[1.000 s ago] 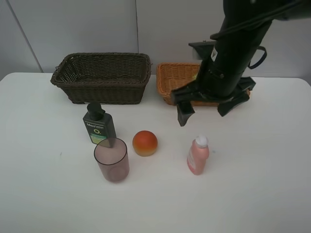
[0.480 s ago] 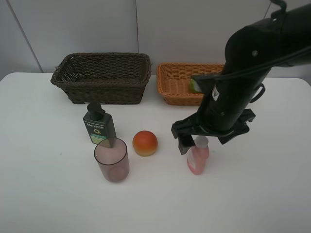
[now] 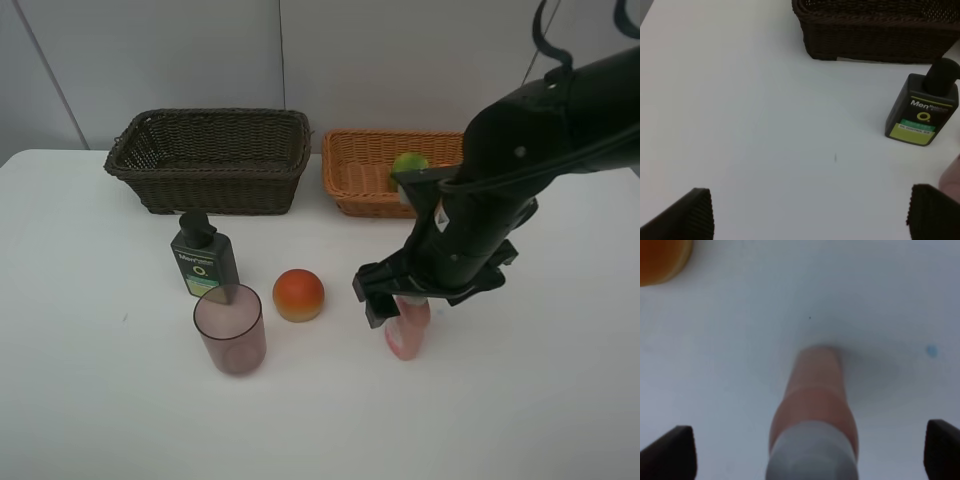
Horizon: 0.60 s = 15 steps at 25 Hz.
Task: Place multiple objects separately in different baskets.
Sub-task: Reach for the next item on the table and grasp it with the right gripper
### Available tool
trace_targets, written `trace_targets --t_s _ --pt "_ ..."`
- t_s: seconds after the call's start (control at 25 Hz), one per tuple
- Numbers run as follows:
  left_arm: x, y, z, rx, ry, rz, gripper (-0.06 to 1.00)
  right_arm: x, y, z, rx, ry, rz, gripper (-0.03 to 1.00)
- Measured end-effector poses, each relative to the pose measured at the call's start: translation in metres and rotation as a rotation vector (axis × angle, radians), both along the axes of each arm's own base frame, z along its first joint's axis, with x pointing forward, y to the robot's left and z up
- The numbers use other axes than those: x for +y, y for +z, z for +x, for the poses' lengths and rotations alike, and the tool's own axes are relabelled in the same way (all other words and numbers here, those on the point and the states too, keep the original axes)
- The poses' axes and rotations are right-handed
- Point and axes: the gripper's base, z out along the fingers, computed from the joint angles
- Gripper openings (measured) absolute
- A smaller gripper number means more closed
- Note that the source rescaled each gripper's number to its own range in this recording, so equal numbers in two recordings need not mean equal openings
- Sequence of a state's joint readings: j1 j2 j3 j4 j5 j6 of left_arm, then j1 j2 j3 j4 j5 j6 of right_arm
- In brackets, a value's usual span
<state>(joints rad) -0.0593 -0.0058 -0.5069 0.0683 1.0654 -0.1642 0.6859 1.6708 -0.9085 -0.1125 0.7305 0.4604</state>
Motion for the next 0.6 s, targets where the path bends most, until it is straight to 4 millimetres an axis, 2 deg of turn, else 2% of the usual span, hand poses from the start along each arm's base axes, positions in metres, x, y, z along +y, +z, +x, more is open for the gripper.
trace_targets --t_s 0.2,0.28,0.32,0.36,0.44,0.56,0.6 --pt "0.0 0.0 0.0 0.0 0.0 0.0 1.0 0.002 -0.013 0.003 0.022 0.002 -0.017 0.99" --pt "0.0 0.0 0.0 0.0 0.0 0.0 1.0 0.003 -0.017 0.003 0.029 0.002 -0.021 0.94" --pt "0.0 0.0 0.0 0.0 0.0 0.0 1.0 0.003 -0.019 0.004 0.031 0.002 -0.022 0.88" --pt "0.0 0.0 0.0 0.0 0.0 0.0 1.0 0.004 -0.021 0.004 0.032 0.003 -0.024 0.8" --pt "0.0 0.0 0.0 0.0 0.0 0.0 1.0 0.004 -0.021 0.005 0.031 0.005 -0.025 0.55" --pt "0.0 0.0 0.0 0.0 0.0 0.0 1.0 0.004 -0.022 0.005 0.029 0.008 -0.028 0.0" --pt "0.0 0.0 0.0 0.0 0.0 0.0 1.0 0.004 -0.022 0.005 0.028 0.006 -0.025 0.02"
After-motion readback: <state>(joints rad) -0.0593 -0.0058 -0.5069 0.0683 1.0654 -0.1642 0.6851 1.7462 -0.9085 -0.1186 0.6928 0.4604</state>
